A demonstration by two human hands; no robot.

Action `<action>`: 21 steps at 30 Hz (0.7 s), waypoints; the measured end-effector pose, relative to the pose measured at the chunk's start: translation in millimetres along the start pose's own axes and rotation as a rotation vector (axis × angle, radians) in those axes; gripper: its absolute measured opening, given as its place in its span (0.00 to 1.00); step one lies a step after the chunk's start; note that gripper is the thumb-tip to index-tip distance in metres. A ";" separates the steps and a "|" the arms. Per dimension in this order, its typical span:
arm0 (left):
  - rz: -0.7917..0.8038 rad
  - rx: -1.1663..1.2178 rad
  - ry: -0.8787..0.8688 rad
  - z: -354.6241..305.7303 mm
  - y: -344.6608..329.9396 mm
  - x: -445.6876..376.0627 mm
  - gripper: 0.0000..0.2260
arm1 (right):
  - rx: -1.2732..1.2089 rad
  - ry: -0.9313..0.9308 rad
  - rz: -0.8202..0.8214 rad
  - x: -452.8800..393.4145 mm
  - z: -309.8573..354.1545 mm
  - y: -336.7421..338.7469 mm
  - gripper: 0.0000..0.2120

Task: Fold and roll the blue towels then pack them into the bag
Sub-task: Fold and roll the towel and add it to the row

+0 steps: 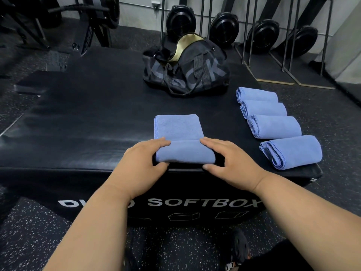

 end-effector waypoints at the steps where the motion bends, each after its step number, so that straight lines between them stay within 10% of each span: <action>1: 0.001 0.033 0.008 -1.6 1.3 -0.1 0.13 | -0.035 -0.020 -0.015 0.2 1.3 3.1 0.34; 7: -0.028 0.197 0.100 -3.3 4.8 0.6 0.16 | -0.467 -0.151 -0.019 -0.7 9.9 13.4 0.02; 13: -0.128 0.099 0.258 -4.2 5.7 0.1 0.32 | -0.406 -0.272 -0.056 -10.4 16.8 9.0 0.26; 21: -0.415 -0.077 0.311 -11.3 -3.5 -3.4 0.21 | -0.151 -0.414 -0.026 -32.3 25.4 5.5 0.25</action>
Point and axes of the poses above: each hand's wrist, its own x-axis away from the middle knuckle, its own y-axis out of the back of the hand, z = x × y, the point moved 3 cm from there along -x, towards the middle knuckle, and after that the axes turned 10 degrees about x, right-handed, at the moved point
